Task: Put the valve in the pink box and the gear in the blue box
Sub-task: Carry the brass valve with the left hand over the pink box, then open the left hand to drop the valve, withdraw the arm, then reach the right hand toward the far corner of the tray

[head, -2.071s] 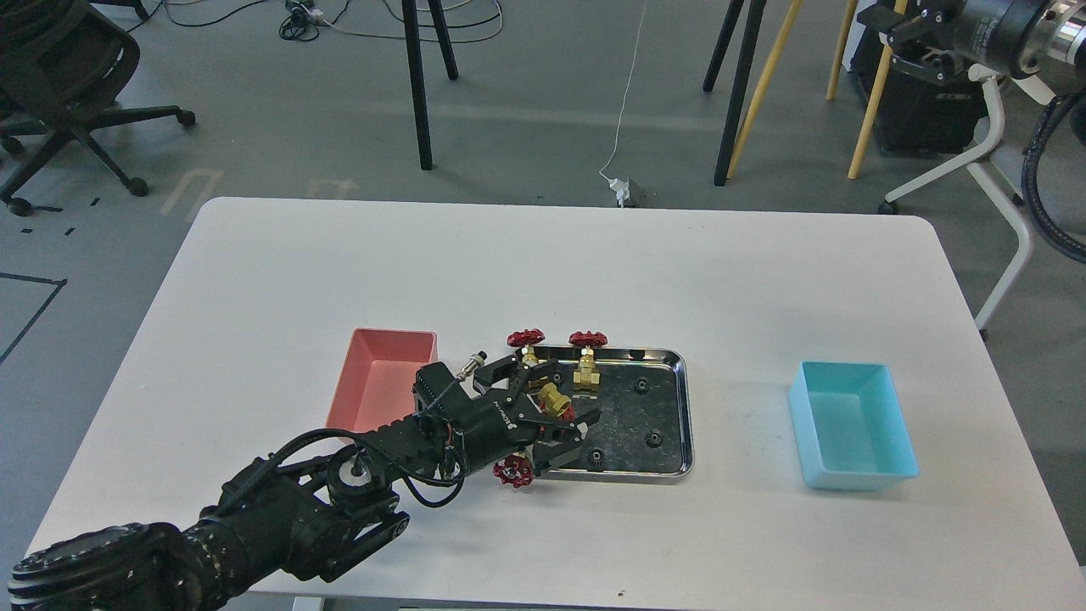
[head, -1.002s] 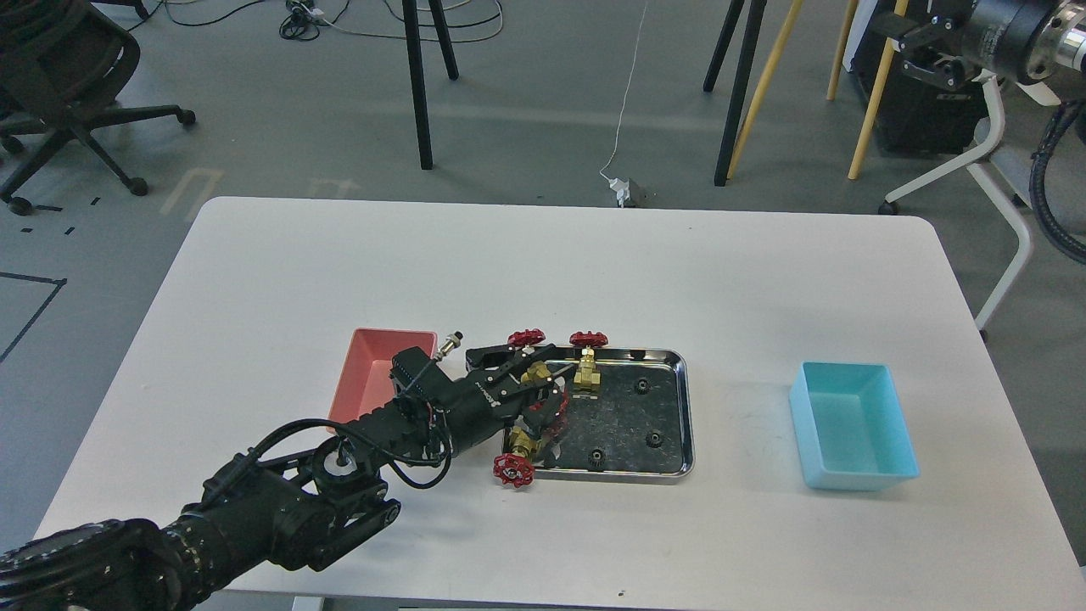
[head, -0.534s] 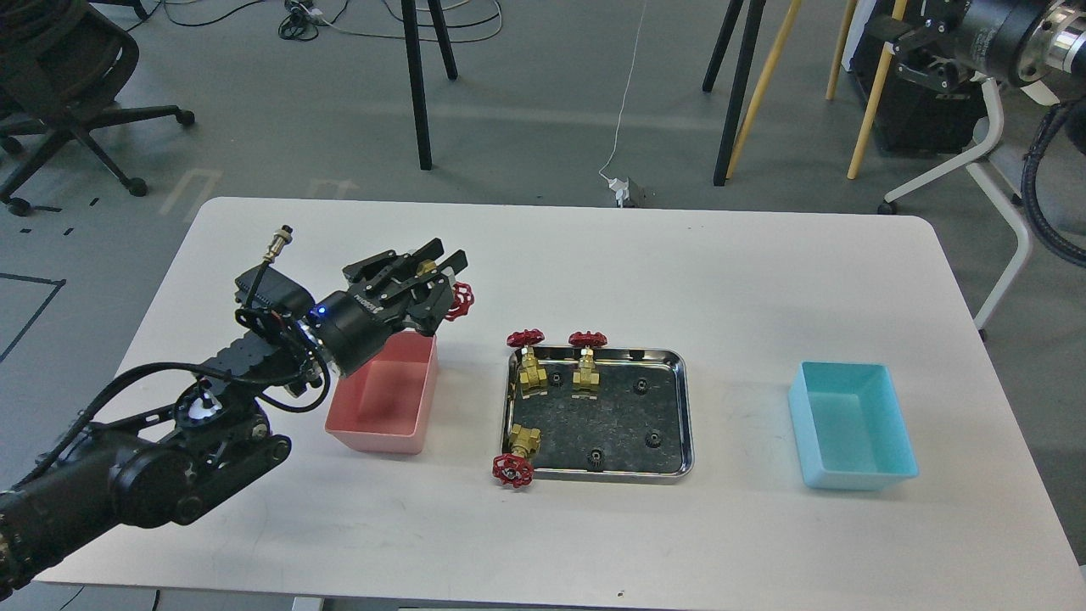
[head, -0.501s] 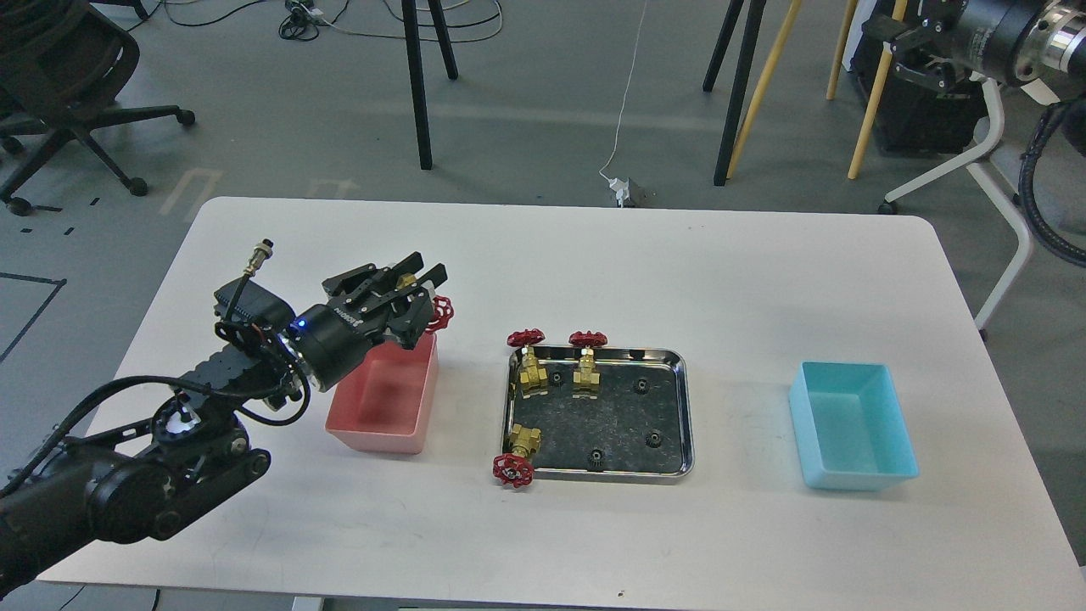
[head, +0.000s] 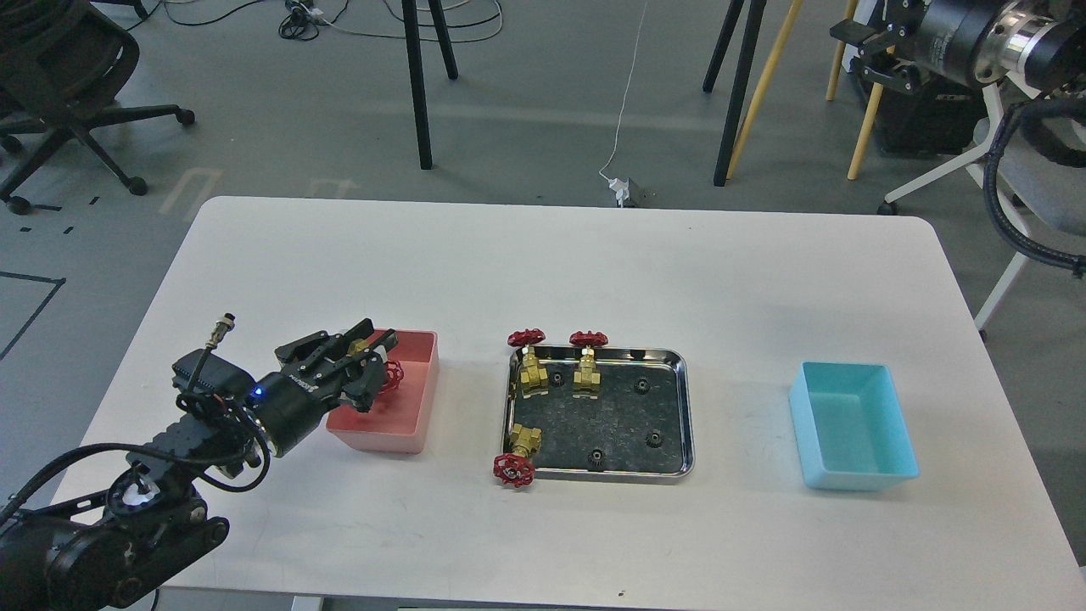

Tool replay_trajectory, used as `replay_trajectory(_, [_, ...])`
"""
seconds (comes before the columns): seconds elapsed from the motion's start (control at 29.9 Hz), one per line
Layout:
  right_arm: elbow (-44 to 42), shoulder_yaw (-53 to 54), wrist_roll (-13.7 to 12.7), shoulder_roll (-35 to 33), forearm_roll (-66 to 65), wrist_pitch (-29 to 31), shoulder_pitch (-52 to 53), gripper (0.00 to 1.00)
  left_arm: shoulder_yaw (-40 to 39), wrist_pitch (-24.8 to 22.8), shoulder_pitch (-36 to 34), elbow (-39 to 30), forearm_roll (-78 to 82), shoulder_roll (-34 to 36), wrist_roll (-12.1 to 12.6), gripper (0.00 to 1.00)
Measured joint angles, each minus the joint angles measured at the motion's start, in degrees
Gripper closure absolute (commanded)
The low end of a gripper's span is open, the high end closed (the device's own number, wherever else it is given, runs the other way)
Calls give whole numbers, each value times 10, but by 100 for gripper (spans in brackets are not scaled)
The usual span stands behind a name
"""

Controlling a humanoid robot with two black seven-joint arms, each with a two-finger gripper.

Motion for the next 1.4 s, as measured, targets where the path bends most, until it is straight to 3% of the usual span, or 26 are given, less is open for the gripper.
replay_trajectory(0.17, [-10, 0, 0, 14, 0, -5, 5, 1, -1, 0, 2, 7, 0, -10, 0, 68])
replay_trajectory(0.43, [-10, 3, 3, 17, 0, -26, 7, 1, -8, 1, 2, 9, -1, -31, 0, 31])
replay_trajectory(0.5, [-10, 5, 3, 20, 1, -34, 7, 1, -11, 1, 4, 9, -2, -35, 0, 17])
replay_trajectory(0.6, [-10, 6, 3, 31, 2, -56, 7, 1, -18, 1, 13, 9, -5, -38, 0, 5])
replay_trajectory(0.77, [-8, 3, -4, 39, 3, -67, 7, 1, -50, 1, 15, -2, -17, -42, -2, 1])
replay_trajectory(0.9, [1, -1, -1, 34, -16, -25, 0, 1, -85, -12, -15, -20, -90, -28, -3, 1])
replay_trajectory(1.0, [22, -14, 10, 33, -77, 27, 1, 1, -103, -73, -69, -38, -193, 8, -6, 1])
replay_trajectory(1.3, [159, -152, 110, 25, -374, 111, 23, 2, -258, -366, -194, -34, -623, 116, -6, 1])
replay_trajectory(1.4, [189, -202, 129, 28, -458, 129, 26, 2, -298, -421, -215, -22, -704, 155, -2, 1])
